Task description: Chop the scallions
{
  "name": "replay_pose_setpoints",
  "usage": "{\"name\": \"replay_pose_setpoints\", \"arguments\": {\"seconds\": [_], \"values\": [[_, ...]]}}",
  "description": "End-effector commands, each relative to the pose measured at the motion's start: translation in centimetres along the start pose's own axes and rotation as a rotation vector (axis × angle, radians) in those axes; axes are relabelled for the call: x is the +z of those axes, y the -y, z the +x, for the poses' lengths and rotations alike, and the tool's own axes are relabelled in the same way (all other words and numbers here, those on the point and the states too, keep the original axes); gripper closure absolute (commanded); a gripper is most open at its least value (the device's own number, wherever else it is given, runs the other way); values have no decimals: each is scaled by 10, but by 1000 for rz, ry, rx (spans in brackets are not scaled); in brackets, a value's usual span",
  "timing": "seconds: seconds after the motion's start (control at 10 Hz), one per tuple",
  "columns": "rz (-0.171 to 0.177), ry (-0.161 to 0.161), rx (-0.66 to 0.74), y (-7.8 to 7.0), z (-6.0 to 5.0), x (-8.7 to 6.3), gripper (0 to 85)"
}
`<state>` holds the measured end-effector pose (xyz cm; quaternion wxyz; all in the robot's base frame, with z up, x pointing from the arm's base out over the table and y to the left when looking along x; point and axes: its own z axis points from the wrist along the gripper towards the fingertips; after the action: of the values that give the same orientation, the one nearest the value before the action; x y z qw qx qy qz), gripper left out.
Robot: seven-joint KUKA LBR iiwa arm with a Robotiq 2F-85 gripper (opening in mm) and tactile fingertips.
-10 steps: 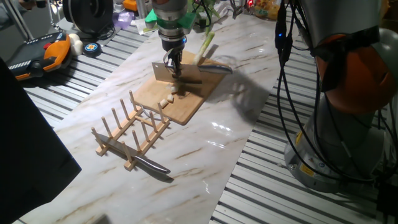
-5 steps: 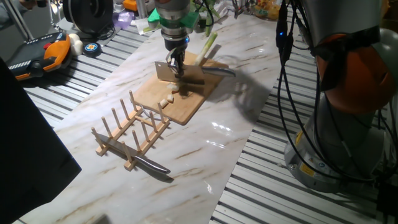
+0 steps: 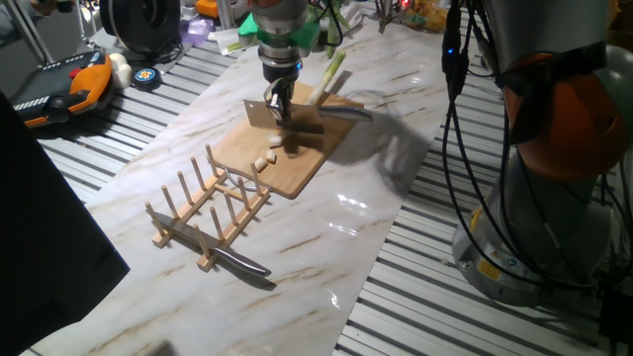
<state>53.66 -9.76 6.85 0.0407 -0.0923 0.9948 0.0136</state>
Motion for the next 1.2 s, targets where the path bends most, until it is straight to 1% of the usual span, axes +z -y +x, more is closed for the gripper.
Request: {"name": "replay_pose_setpoints", "arguments": {"seconds": [0.0, 0.5, 0.7, 0.9, 1.1], "values": [[2, 6, 2, 1, -1, -1, 680], [5, 7, 4, 2, 0, -6, 683], [12, 10, 1, 5, 3, -10, 683], [23, 25, -6, 7, 7, -11, 680], [24, 34, -9, 10, 14, -12, 680]]}}
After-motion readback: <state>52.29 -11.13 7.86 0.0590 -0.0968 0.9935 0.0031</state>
